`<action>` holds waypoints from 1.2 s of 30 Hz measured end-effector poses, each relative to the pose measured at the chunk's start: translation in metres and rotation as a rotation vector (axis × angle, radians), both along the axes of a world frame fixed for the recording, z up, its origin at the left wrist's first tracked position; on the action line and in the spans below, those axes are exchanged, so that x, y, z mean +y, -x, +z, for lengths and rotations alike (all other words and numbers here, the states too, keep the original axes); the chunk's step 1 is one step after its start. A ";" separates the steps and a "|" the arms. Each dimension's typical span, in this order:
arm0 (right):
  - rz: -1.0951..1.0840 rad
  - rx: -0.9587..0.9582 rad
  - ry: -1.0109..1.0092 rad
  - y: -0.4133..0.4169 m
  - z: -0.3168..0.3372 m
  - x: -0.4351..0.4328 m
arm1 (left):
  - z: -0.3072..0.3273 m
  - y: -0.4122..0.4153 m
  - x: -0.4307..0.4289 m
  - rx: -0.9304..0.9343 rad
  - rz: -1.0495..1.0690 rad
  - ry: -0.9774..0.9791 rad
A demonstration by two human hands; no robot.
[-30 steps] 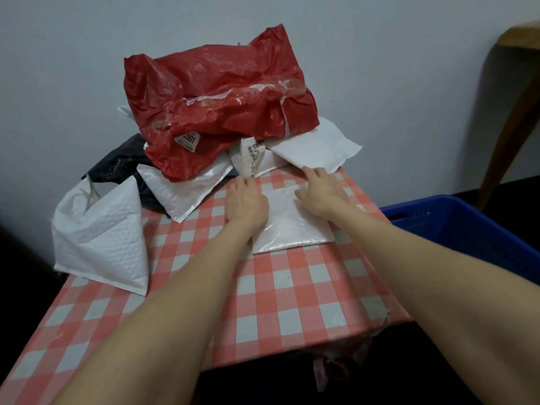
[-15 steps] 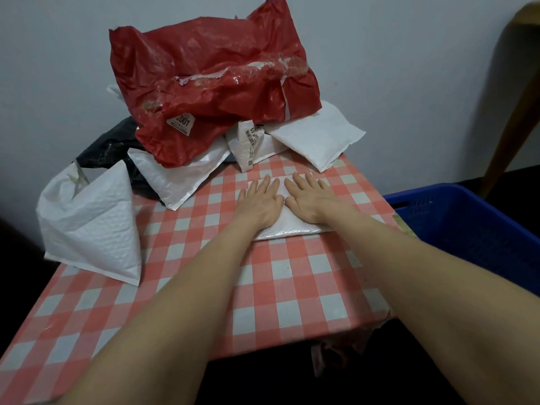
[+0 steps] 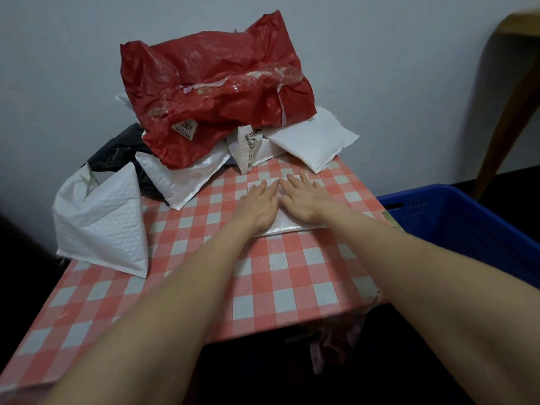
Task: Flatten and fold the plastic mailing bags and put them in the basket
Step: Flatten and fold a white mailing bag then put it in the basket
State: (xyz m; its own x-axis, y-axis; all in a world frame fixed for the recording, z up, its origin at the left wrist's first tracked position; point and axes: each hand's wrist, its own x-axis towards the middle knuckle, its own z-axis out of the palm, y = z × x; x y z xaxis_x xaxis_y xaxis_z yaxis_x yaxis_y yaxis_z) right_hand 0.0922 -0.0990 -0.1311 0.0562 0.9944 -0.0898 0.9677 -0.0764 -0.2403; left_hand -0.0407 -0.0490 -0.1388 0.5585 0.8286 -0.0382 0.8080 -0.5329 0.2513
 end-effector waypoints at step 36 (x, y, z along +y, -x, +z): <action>-0.515 0.609 -0.353 -0.032 0.010 -0.008 | 0.016 0.001 0.006 -0.289 0.367 -0.040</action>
State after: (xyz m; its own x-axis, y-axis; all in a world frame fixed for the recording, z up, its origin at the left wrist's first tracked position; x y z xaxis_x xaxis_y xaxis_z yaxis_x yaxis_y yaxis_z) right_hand 0.1245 -0.1074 -0.1211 0.5490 0.8338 0.0580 0.5290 -0.2928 -0.7965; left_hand -0.0419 -0.0427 -0.1224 0.2110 0.9711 0.1116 0.8447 -0.2386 0.4791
